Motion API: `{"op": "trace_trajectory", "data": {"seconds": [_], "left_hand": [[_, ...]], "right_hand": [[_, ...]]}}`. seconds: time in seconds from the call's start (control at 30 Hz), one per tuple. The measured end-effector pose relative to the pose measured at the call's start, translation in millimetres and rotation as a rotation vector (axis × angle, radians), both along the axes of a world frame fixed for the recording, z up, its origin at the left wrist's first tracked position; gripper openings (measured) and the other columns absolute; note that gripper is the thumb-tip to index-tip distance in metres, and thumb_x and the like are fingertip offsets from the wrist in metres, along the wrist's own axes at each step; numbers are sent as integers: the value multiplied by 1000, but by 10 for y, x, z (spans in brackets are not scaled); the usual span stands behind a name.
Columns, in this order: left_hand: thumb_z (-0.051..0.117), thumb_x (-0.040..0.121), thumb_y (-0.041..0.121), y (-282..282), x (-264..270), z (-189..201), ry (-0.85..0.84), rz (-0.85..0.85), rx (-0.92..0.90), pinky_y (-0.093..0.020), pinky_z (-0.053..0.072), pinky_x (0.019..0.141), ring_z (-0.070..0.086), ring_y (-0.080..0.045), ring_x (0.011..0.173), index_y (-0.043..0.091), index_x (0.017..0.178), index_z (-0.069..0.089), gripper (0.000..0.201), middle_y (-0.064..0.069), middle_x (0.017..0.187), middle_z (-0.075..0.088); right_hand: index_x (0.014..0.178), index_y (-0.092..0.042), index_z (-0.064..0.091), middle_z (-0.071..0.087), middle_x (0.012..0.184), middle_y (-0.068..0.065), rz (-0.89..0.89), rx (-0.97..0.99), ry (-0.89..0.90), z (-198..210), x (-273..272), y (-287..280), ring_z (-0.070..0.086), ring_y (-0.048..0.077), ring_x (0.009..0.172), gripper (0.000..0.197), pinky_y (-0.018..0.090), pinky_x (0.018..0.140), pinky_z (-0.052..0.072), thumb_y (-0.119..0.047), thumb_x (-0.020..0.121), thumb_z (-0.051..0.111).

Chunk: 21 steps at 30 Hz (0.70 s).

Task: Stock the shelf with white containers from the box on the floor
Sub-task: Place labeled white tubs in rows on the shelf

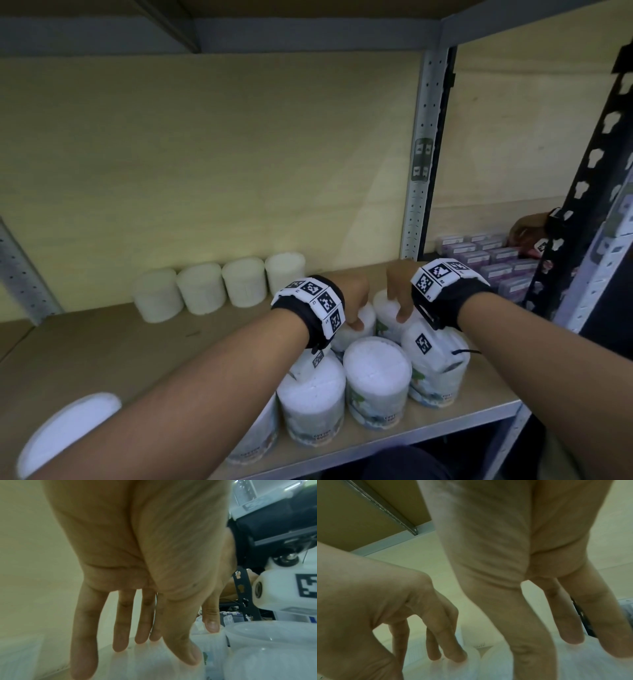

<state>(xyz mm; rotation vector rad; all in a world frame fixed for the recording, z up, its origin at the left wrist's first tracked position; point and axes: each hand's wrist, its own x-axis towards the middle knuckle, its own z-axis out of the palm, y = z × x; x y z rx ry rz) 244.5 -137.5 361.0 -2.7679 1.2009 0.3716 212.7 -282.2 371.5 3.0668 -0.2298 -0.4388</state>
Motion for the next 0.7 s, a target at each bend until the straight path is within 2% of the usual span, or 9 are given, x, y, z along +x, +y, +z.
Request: {"op": "trace_trajectory", "data": {"seconds": [0.07, 0.13, 0.17, 0.27, 0.37, 0.43, 0.5, 0.57, 0.7], "left_hand": [[75, 79, 30, 18, -56, 10, 3, -27, 2, -24, 40, 66, 49, -19, 82, 0, 117, 61, 50, -13, 108, 66], [74, 80, 30, 29, -79, 2, -9, -55, -26, -22, 35, 56, 47, -18, 82, 0, 119, 60, 51, -11, 100, 61], [74, 80, 30, 46, -121, 51, 2, -67, -33, -22, 35, 55, 48, -19, 81, 0, 118, 60, 50, -10, 101, 62], [75, 77, 34, 105, -119, 61, 49, -59, -69, -25, 43, 72, 56, -21, 90, 5, 119, 60, 53, -10, 117, 64], [74, 79, 33, 192, -130, 84, 79, -52, -111, -30, 48, 88, 60, -24, 107, 9, 122, 60, 51, -6, 122, 62], [70, 83, 31, 271, -99, 107, 110, -31, -160, -31, 48, 93, 59, -24, 110, 11, 124, 59, 47, -5, 123, 61], [64, 87, 31, 391, -21, 141, 127, 17, -214, -30, 49, 91, 59, -21, 107, 11, 123, 59, 42, -5, 122, 62], [60, 89, 28, 564, 93, 189, 134, 80, -255, -26, 47, 84, 57, -17, 101, 12, 120, 60, 35, -4, 121, 62], [57, 91, 33, 981, 384, 231, 60, 192, -262, -24, 42, 88, 57, -21, 111, 15, 124, 60, 37, -4, 124, 60]], "right_hand": [[115, -12, 66, 66, 118, 11, 19, 6, 1, 7, -38, 13, 63, 29, 111, 55, 39, 96, 52, -25, 65, 85], [113, -13, 66, 67, 115, 10, 14, -1, 8, -36, -29, -20, 64, 28, 109, 54, 40, 94, 53, -28, 64, 85], [113, -12, 66, 67, 115, 9, 21, -16, 24, -25, -27, -5, 64, 28, 109, 55, 39, 94, 53, -31, 65, 84], [120, -5, 65, 66, 122, 11, 71, -18, 90, -6, -4, -22, 62, 27, 112, 66, 38, 98, 51, -46, 69, 78], [119, 4, 63, 63, 124, 17, 23, 108, 56, 56, 4, -25, 60, 32, 116, 57, 30, 92, 49, -35, 79, 73], [114, 2, 68, 66, 121, 14, 9, 127, 9, 73, 19, -15, 62, 29, 113, 42, 28, 89, 50, -29, 84, 67], [108, -4, 72, 69, 116, 8, -7, 138, -43, 81, 80, 1, 64, 24, 108, 30, 30, 93, 52, -20, 84, 64], [102, -6, 75, 71, 113, 7, -17, 175, -96, 71, 179, 35, 66, 23, 104, 25, 33, 94, 54, -13, 83, 61], [107, -10, 74, 68, 119, 5, 80, 235, -172, 130, 352, 232, 63, 22, 110, 24, 29, 96, 50, -13, 86, 62]]}}
